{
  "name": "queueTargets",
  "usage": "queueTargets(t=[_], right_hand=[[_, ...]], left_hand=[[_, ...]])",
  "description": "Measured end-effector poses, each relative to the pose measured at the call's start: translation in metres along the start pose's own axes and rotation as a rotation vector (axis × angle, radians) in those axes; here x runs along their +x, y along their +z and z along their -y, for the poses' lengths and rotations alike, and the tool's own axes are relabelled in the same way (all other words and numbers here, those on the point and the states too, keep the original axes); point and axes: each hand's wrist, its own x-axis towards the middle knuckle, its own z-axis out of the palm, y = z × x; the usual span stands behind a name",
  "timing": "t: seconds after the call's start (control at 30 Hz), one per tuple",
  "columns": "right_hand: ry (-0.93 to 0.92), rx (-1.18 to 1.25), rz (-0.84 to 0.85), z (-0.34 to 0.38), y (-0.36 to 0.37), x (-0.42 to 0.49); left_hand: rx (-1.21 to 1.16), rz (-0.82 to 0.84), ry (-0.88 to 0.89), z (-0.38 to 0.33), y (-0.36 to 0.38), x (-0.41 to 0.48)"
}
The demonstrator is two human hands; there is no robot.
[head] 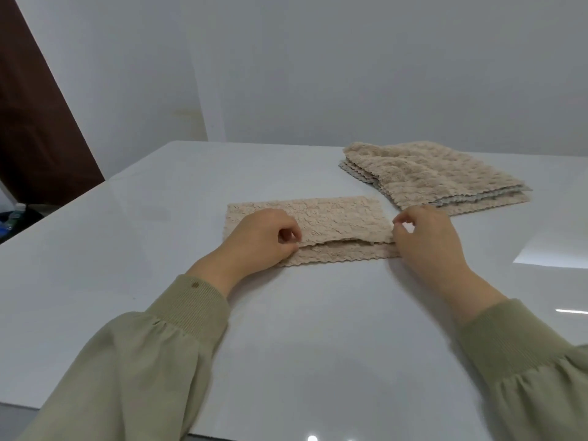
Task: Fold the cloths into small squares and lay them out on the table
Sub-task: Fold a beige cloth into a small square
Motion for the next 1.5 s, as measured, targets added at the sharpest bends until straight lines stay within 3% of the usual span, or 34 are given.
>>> queueTargets(t=[0.3,0.4,0.57,0.8,0.97,1.3,1.4,1.5], right_hand=[[0.193,-0.016,0.228,-0.005,-0.002,0.007],[0.207,0.112,0.192,-0.004,-0.002,0.007],[0.238,0.336,0.028,0.005,-0.009,0.007],[0.173,0.224,0.102,0.004,-0.008,0.003],[0.11,0.136,0.039,0.005,-0.016,0.007],[-0.025,-0.33,0.217,-0.002,-0.026,0.009],[-0.009,-0.303,0.264,-0.005,-0.026,0.009],[0.034,-0.217,0.222,-0.005,-0.027,0.008]], left_hand=[[0.078,0.039,-0.062,0.002,-0.004,0.0],[0.105,0.011,-0.042,0.001,-0.002,0.0],[0.015,-0.249,0.037,-0.01,-0.012,-0.004],[0.008,0.072,-0.012,-0.012,-0.013,-0.01],[-0.05,-0.039,-0.002,-0.015,-0.014,-0.009],[-0.044,0.137,-0.02,-0.02,-0.01,-0.009],[-0.046,0.149,-0.028,-0.019,-0.009,-0.009],[-0.048,0.048,0.02,-0.019,-0.008,-0.009]])
